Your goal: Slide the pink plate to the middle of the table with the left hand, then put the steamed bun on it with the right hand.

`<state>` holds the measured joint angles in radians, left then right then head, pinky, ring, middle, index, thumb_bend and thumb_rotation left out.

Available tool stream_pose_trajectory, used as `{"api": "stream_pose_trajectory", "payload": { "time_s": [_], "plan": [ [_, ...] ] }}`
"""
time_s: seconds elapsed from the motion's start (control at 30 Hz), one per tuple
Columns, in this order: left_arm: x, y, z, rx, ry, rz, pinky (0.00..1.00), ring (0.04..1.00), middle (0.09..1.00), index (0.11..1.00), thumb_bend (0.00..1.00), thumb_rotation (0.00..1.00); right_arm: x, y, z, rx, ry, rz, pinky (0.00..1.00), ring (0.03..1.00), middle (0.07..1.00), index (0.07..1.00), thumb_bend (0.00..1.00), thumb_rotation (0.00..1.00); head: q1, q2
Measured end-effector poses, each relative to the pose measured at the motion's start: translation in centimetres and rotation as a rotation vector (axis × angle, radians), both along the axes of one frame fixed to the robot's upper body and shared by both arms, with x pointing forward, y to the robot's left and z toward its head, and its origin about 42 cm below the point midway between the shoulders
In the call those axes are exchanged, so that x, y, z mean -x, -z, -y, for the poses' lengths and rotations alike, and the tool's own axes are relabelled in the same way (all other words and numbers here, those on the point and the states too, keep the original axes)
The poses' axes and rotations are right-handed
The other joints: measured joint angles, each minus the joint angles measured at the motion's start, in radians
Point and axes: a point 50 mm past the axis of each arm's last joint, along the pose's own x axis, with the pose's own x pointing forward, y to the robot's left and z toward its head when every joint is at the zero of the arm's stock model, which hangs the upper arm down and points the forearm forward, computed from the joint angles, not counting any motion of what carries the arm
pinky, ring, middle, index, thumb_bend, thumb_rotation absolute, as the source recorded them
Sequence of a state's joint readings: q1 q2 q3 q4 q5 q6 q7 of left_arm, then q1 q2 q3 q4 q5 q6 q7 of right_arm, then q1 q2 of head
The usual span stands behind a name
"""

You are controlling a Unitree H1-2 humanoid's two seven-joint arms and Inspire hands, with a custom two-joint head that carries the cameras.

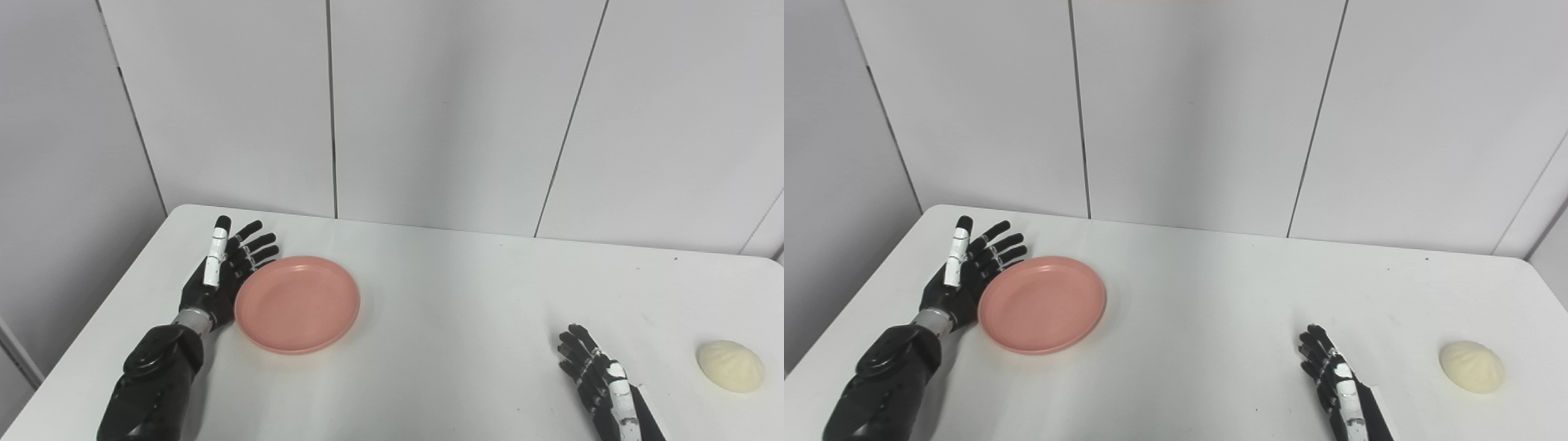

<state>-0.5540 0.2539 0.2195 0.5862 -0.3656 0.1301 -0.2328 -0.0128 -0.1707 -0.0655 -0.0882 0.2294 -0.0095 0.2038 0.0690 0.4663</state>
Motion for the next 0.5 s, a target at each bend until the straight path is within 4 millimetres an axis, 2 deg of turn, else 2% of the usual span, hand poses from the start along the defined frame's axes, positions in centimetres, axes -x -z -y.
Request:
{"api": "stream_pose_trajectory", "payload": {
  "time_s": [0.13,0.37,0.5],
  "plan": [
    [-0.5,-0.1,1.9,0.023,0.009,-0.004,0.76,0.77,0.76,0.798,0.8,0.9,0.0,0.0,-0.2,0.004,-0.007,-0.001,0.96,0.929,0.91,0.914,0.81,0.99,-0.003,0.0],
    [-1.4,-0.1,6.3,0.052,0.032,-0.01,0.77,0.766,0.753,0.777,0.81,0.88,0.0,0.0,-0.3,0.008,-0.011,-0.001,0.96,0.924,0.907,0.911,0.8,1.0,-0.003,0.003],
    [-1.6,-0.1,7.8,0.077,0.037,-0.01,0.77,0.778,0.76,0.789,0.8,0.89,0.1,0.0,-0.5,0.012,-0.016,0.001,0.96,0.924,0.906,0.909,0.79,1.0,-0.006,0.005]
  ]
}}
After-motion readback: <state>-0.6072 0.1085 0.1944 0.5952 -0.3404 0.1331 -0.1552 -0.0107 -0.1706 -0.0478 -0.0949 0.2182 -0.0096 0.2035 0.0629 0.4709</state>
